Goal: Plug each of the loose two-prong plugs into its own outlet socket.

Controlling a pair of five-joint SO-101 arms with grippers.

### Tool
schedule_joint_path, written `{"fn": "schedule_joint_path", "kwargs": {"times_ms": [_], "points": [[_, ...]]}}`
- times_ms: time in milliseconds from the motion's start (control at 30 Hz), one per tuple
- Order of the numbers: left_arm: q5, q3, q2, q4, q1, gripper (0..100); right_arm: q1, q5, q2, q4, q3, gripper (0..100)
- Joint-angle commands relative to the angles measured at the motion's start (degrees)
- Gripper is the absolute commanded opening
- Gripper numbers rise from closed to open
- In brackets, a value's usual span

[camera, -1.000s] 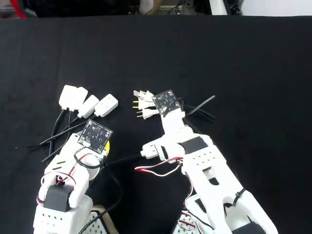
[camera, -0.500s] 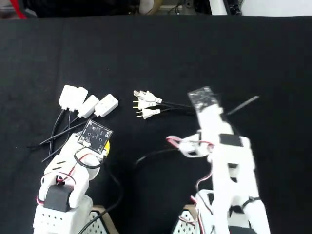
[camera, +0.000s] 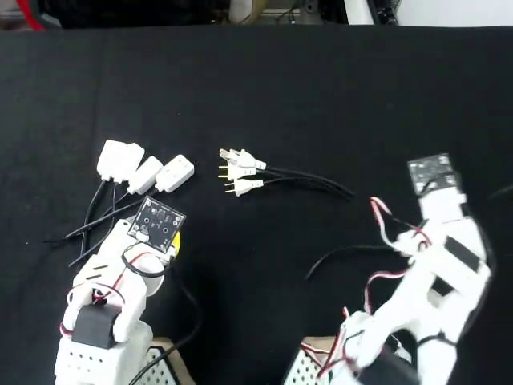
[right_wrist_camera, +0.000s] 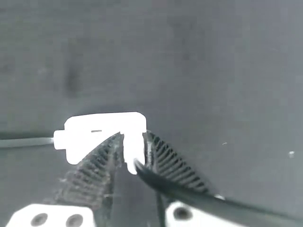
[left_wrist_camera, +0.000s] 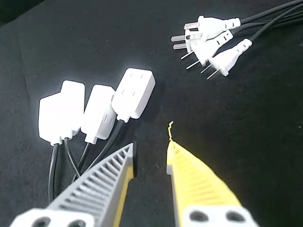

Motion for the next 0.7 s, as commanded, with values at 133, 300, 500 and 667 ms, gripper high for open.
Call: {"fn": "schedule_joint_path", "kwargs": {"times_ms": [133, 300, 500, 667], "points": [[0.09, -1.27, -0.35, -0.79, 0.31, 13, 6.15, 0.62, 22.37, -12.57, -16.22, 1.2], [0.09, -1.27, -0.35, -0.79, 0.31, 13, 8.09, -3.52, 36.62, -12.57, -30.46, 1.2], [0.09, -1.27, -0.35, -0.79, 0.31, 13, 9.67, -7.56, 48.48, -12.4, -43.03, 1.2], [0.09, -1.27, -0.35, -0.79, 0.31, 13, 9.76, -7.47, 52.09, -12.4, -44.79, 1.6]]}}
